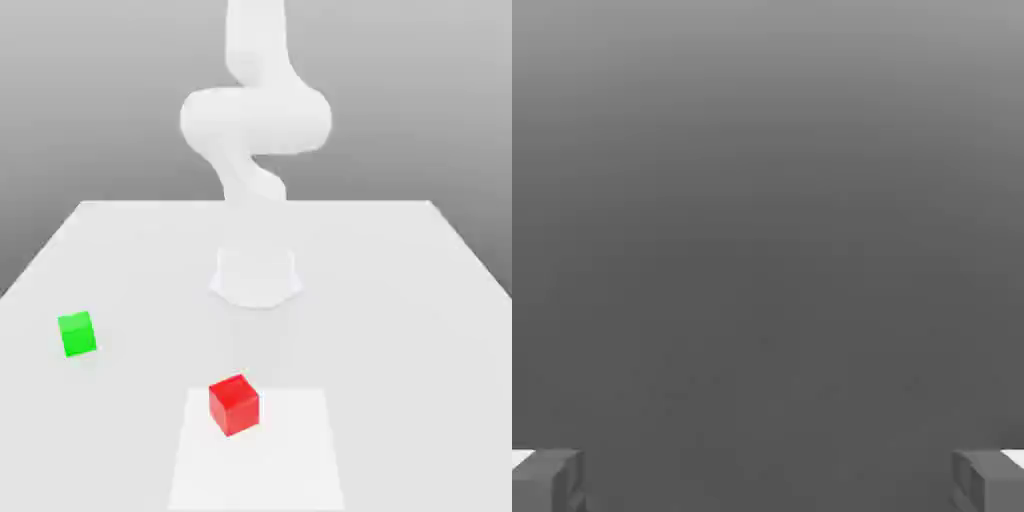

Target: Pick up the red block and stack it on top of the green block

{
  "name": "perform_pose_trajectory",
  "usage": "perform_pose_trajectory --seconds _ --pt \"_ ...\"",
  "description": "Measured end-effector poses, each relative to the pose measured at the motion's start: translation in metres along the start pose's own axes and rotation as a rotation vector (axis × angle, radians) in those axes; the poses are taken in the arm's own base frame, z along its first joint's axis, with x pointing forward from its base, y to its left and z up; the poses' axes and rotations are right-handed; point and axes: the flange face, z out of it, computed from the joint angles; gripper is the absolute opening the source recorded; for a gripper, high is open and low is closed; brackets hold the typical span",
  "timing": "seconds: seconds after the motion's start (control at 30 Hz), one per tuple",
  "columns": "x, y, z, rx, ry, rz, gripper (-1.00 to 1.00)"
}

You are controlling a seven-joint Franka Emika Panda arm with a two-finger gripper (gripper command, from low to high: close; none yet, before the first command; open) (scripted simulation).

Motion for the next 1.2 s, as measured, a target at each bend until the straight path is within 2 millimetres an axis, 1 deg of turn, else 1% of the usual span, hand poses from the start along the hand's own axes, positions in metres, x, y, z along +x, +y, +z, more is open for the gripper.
perform_pose_trajectory --seconds 0.1,0.17,0.23,0.33,0.4,0.47,0.53,0.57,0.6,0.63,0.93,0.97,1.2 --pt "-0.017 0.017 0.078 -0.118 -0.034 0.121 0.00" --pt "-0.029 0.036 0.124 -0.193 -0.055 0.204 0.00" --pt "-0.043 0.059 0.167 -0.267 -0.075 0.289 0.00" --pt "-0.068 0.102 0.225 -0.379 -0.106 0.424 0.00" --pt "-0.089 0.135 0.258 -0.455 -0.128 0.522 0.00" --pt "-0.114 0.171 0.288 -0.536 -0.151 0.628 0.00" --pt "-0.144 0.211 0.312 -0.623 -0.176 0.747 0.00" --pt "-0.162 0.232 0.322 -0.670 -0.190 0.813 0.00" --pt "-0.171 0.243 0.329 -0.693 -0.195 0.848 0.00" --pt "-0.176 0.249 0.334 -0.704 -0.197 0.865 0.00" --pt "-0.204 0.280 0.375 -0.716 -0.199 0.882 0.00" --pt "-0.207 0.283 0.379 -0.718 -0.200 0.880 -1.00" --pt "-0.208 0.284 0.380 -0.716 -0.199 0.881 -1.00"
